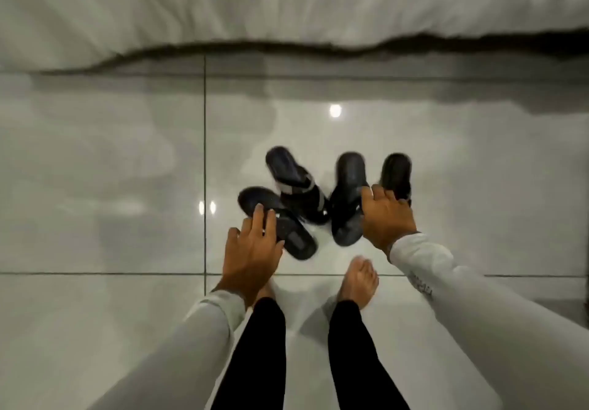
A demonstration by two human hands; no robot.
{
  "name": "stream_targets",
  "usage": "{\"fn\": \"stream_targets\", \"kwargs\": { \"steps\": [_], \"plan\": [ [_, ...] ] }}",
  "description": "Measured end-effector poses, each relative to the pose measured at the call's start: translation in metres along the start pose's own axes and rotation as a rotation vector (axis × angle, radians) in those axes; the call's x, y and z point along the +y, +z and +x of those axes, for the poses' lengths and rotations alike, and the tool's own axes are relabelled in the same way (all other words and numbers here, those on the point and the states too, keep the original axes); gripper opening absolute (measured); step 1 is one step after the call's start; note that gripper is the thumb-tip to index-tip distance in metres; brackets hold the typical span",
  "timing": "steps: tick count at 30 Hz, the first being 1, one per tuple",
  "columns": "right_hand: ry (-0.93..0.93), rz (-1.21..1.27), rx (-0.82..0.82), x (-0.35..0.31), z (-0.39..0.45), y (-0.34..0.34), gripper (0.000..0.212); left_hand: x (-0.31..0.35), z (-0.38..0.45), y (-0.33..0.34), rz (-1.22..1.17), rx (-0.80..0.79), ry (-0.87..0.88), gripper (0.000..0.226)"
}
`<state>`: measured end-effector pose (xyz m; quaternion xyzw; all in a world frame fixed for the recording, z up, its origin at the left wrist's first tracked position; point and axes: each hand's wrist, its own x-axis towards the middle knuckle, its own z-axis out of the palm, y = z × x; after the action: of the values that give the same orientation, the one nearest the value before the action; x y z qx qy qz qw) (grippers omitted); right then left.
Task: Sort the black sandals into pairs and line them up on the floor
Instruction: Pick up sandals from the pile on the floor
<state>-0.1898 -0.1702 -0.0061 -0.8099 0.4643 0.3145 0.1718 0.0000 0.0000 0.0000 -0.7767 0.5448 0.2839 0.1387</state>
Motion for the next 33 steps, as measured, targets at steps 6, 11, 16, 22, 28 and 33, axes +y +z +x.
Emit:
{"fn": "stream_targets", "kwargs": {
  "steps": [6,11,16,22,28,33],
  "plan": [
    [-0.126,0.025,-0.229,-0.002,0.076,0.112,0.073,0.013,0.064,0.114,-0.199,-0.11,-0.22,0.058],
    [-0.17,-0.043,-0.128,0.001,0.11,0.145,0.047,-0.004,0.118,0.138,-0.095,-0.052,-0.2,0.065],
    [-0.168,-0.162,-0.103,0.007,0.117,0.154,0.032,-0.024,0.145,0.143,0.203,-0.077,0.037,0.053],
    [-0.191,-0.105,-0.161,0.012,0.084,0.133,0.028,-0.057,0.121,0.116,0.049,-0.091,-0.103,0.027],
    [-0.2,-0.012,-0.241,-0.014,0.03,0.102,0.03,-0.12,0.085,0.094,-0.253,-0.043,-0.484,0.036],
    [-0.292,-0.02,-0.159,-0.073,0.012,0.088,0.027,-0.152,0.08,0.095,-0.509,-0.026,-0.741,0.049]
  ]
}}
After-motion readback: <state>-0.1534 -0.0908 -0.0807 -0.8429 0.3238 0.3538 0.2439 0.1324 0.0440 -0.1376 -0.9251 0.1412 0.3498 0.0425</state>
